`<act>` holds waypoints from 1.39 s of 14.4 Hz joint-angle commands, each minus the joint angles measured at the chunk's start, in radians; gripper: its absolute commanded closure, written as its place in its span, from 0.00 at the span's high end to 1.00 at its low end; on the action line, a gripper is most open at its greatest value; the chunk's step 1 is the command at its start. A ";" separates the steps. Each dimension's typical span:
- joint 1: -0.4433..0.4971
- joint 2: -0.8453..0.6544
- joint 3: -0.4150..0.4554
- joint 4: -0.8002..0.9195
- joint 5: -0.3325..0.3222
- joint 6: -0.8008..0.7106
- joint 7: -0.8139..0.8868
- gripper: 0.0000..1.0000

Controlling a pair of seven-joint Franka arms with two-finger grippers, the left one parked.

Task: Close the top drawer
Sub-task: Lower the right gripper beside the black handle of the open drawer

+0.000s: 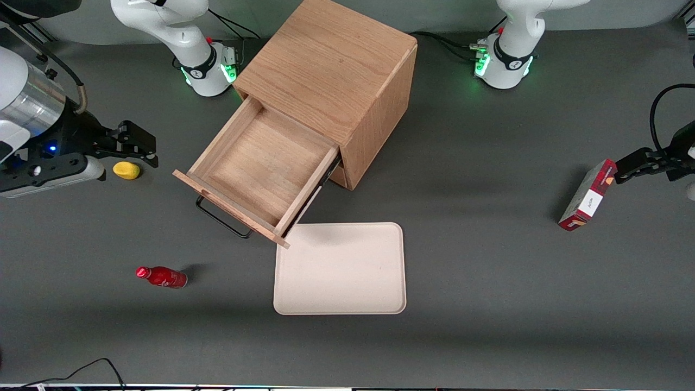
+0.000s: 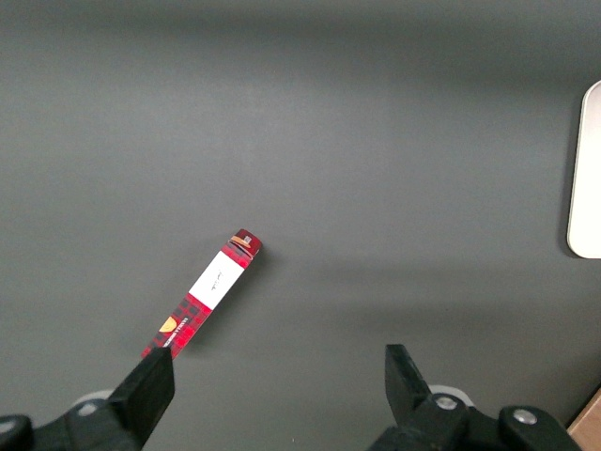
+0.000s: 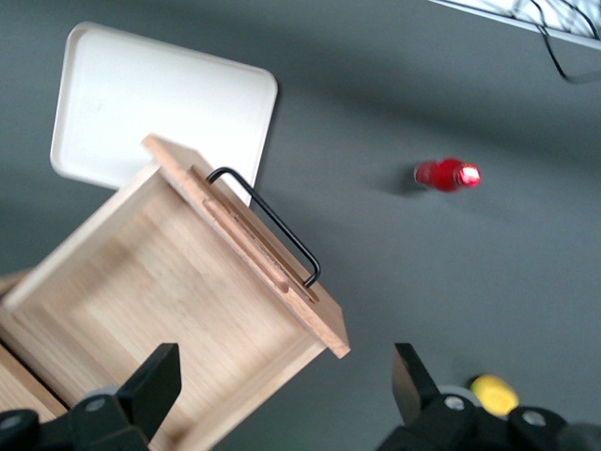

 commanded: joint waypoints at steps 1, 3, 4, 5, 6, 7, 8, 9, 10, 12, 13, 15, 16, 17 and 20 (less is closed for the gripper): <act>-0.016 0.019 0.000 0.018 0.014 -0.008 -0.303 1.00; -0.021 0.021 -0.001 0.018 0.015 -0.011 -0.485 1.00; -0.021 0.024 -0.001 0.016 0.016 -0.014 -0.554 1.00; -0.021 0.035 -0.001 0.019 0.015 -0.018 -0.623 1.00; -0.021 0.036 -0.003 0.019 0.015 -0.023 -0.666 1.00; -0.022 0.036 -0.003 0.019 0.016 -0.032 -0.677 1.00; -0.022 0.036 -0.003 0.019 0.016 -0.038 -0.677 1.00; -0.022 0.036 -0.003 0.019 0.016 -0.038 -0.677 1.00; -0.024 0.041 -0.003 0.018 0.037 -0.038 -0.677 1.00; -0.033 0.074 -0.007 0.018 0.067 -0.038 -0.677 1.00; -0.031 0.096 -0.007 0.018 0.068 -0.038 -0.676 1.00; -0.031 0.150 -0.010 0.011 0.071 -0.037 -0.671 1.00; -0.031 0.174 -0.010 0.007 0.073 -0.038 -0.668 1.00; -0.031 0.191 -0.010 0.005 0.071 -0.037 -0.665 1.00; -0.031 0.246 -0.009 0.005 0.090 -0.029 -0.656 1.00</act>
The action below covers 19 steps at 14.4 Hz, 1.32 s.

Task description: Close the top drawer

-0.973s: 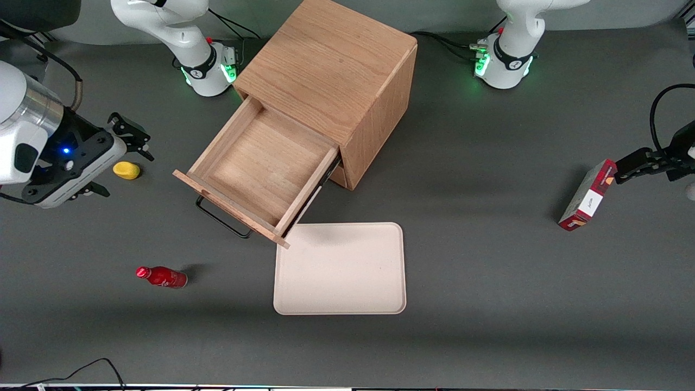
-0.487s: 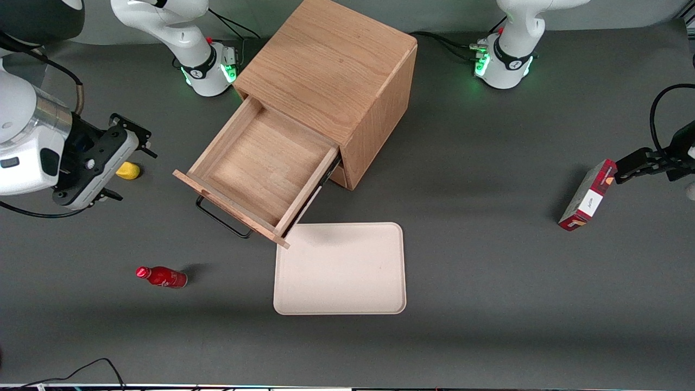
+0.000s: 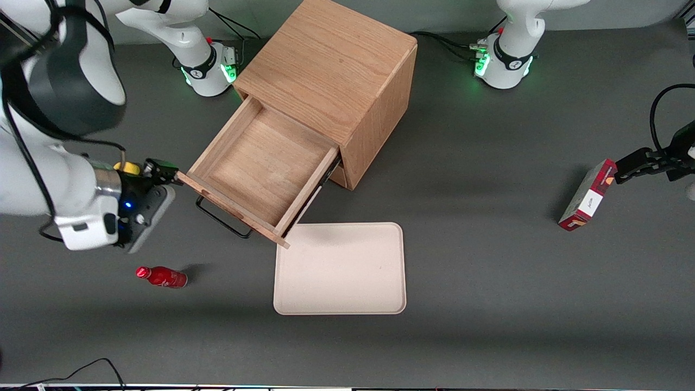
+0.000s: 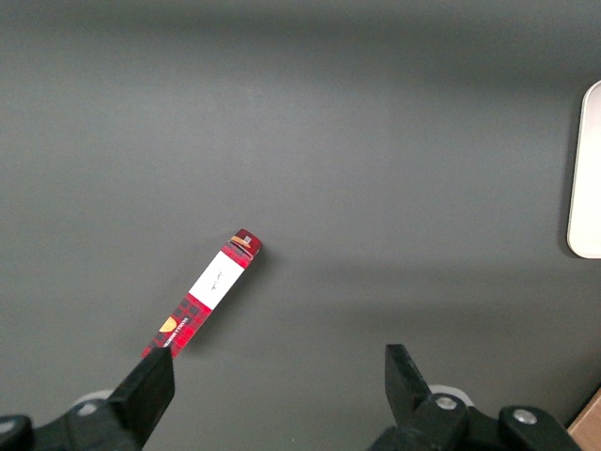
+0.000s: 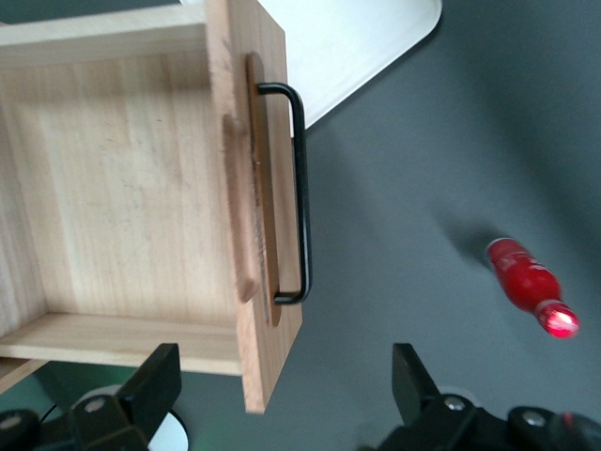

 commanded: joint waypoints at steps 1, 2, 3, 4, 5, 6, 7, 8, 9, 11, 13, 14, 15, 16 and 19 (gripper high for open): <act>-0.003 0.043 -0.004 0.021 0.042 0.001 -0.007 1.00; -0.005 0.055 -0.004 0.021 0.044 0.012 -0.004 1.00; -0.005 0.068 -0.004 0.019 0.047 0.027 0.001 1.00; -0.005 0.081 -0.004 0.019 0.047 0.038 0.009 1.00; -0.005 0.095 -0.004 0.019 0.047 0.049 0.016 1.00; -0.008 0.109 -0.004 0.018 0.048 0.060 0.024 1.00; -0.008 0.117 -0.004 0.016 0.051 0.067 0.030 1.00; -0.008 0.117 -0.004 -0.003 0.073 0.072 0.047 1.00; -0.009 0.117 -0.004 -0.019 0.090 0.080 0.055 1.00; -0.014 0.123 -0.006 -0.030 0.093 0.103 0.056 1.00; -0.014 0.129 -0.006 -0.047 0.094 0.136 0.058 1.00; -0.014 0.131 -0.006 -0.053 0.094 0.150 0.058 1.00; -0.014 0.135 -0.006 -0.060 0.096 0.162 0.059 1.00; -0.014 0.137 -0.006 -0.074 0.098 0.173 0.059 1.00; -0.029 0.132 -0.014 -0.111 0.156 0.176 0.061 1.00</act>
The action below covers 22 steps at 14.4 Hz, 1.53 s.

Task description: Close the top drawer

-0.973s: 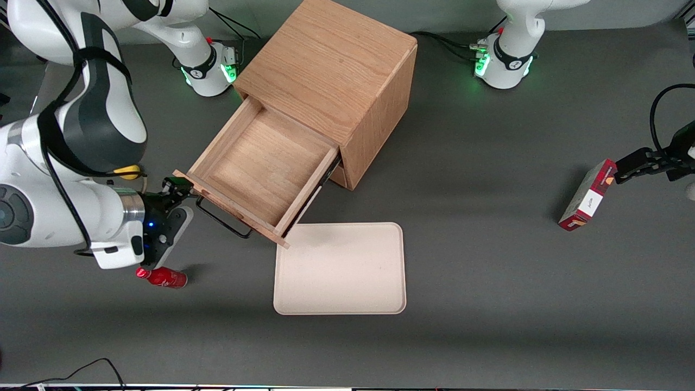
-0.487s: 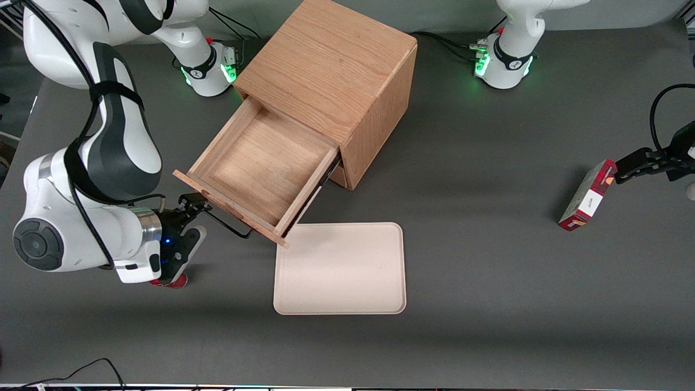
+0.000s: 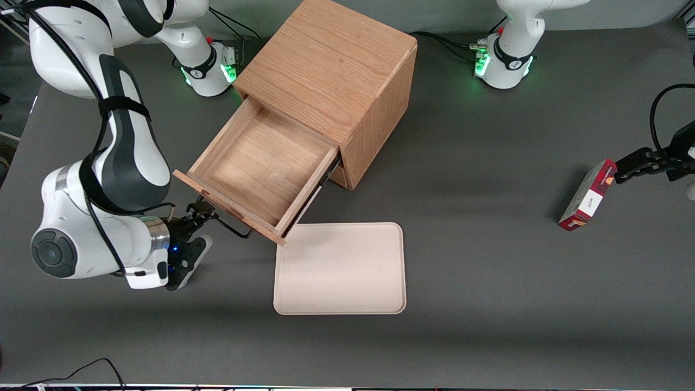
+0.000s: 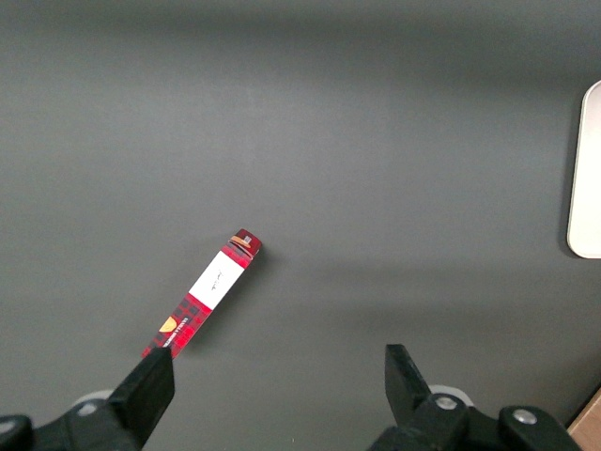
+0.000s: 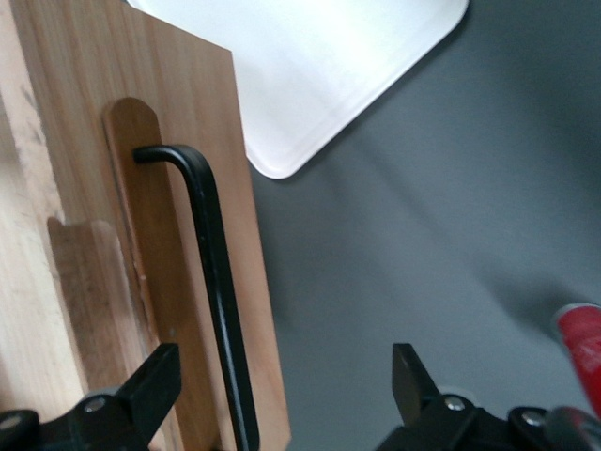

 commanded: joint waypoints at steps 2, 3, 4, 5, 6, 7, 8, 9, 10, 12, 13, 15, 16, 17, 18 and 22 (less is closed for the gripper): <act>-0.015 -0.020 -0.011 -0.049 0.052 0.014 0.016 1.00; -0.013 -0.020 -0.011 -0.049 0.052 0.014 0.016 1.00; -0.013 -0.017 -0.011 -0.049 0.051 0.020 0.016 1.00; -0.013 -0.015 -0.011 -0.052 0.052 0.032 0.016 1.00; -0.013 -0.015 -0.011 -0.064 0.052 0.045 0.016 1.00; -0.013 -0.018 -0.011 -0.078 0.052 0.058 0.016 1.00; -0.013 -0.018 -0.011 -0.087 0.052 0.071 0.016 1.00; -0.013 -0.018 -0.011 -0.095 0.052 0.081 0.017 1.00; -0.013 -0.021 -0.011 -0.110 0.054 0.091 0.017 1.00; -0.015 -0.031 -0.011 -0.132 0.054 0.095 0.034 1.00; -0.013 -0.034 -0.011 -0.139 0.054 0.101 0.045 1.00; -0.013 -0.035 -0.010 -0.142 0.054 0.109 0.054 1.00; -0.013 -0.035 -0.010 -0.144 0.054 0.109 0.054 1.00; -0.013 -0.037 -0.010 -0.144 0.054 0.109 0.054 1.00; -0.013 -0.041 -0.010 -0.155 0.054 0.109 0.059 1.00; -0.012 -0.095 -0.008 -0.240 0.058 0.152 0.086 1.00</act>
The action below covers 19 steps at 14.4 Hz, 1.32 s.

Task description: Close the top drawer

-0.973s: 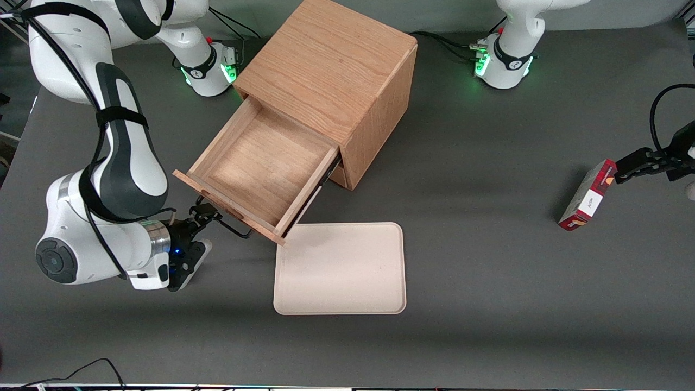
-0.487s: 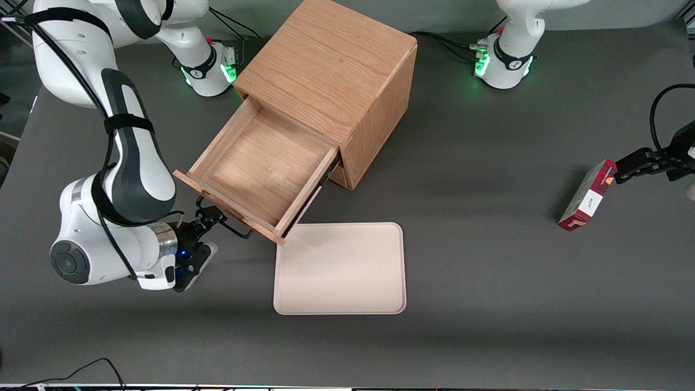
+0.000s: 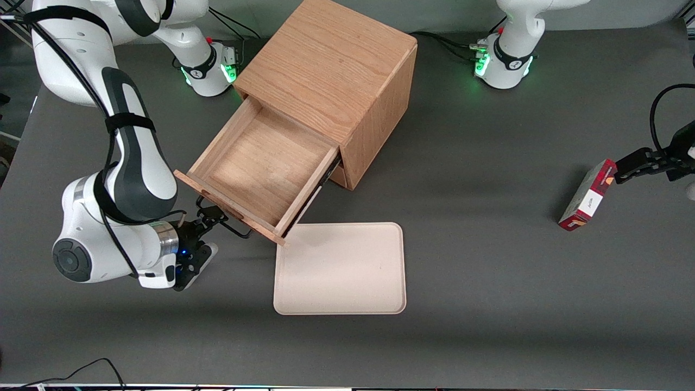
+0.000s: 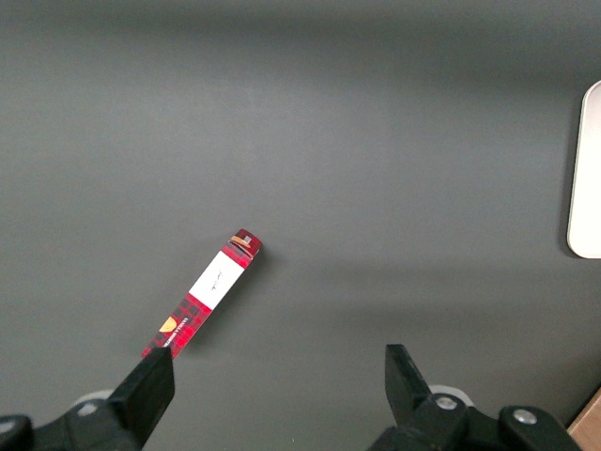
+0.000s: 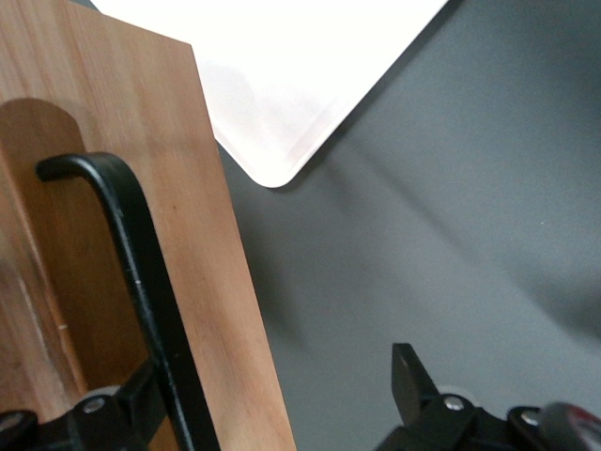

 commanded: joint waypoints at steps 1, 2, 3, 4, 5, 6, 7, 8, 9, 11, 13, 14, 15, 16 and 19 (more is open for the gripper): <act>0.003 -0.074 0.000 -0.106 0.021 0.043 0.028 1.00; 0.003 -0.080 0.000 -0.110 0.021 0.043 0.040 1.00; 0.003 -0.093 0.002 -0.121 0.021 0.043 0.054 1.00; 0.003 -0.103 0.005 -0.138 0.025 0.045 0.066 1.00; 0.003 -0.111 0.005 -0.149 0.044 0.043 0.068 1.00; 0.002 -0.125 0.003 -0.169 0.053 0.043 0.068 1.00; 0.003 -0.142 0.003 -0.193 0.053 0.046 0.069 1.00; 0.003 -0.156 0.003 -0.213 0.055 0.052 0.069 1.00; 0.003 -0.169 0.003 -0.234 0.055 0.054 0.069 1.00; 0.002 -0.206 0.003 -0.291 0.076 0.071 0.069 1.00; 0.005 -0.241 0.003 -0.346 0.087 0.094 0.069 1.00; 0.005 -0.252 0.003 -0.362 0.087 0.098 0.071 1.00; 0.005 -0.260 0.003 -0.376 0.093 0.098 0.071 1.00; 0.006 -0.275 0.003 -0.396 0.097 0.100 0.084 1.00; 0.010 -0.291 0.011 -0.414 0.101 0.104 0.114 1.00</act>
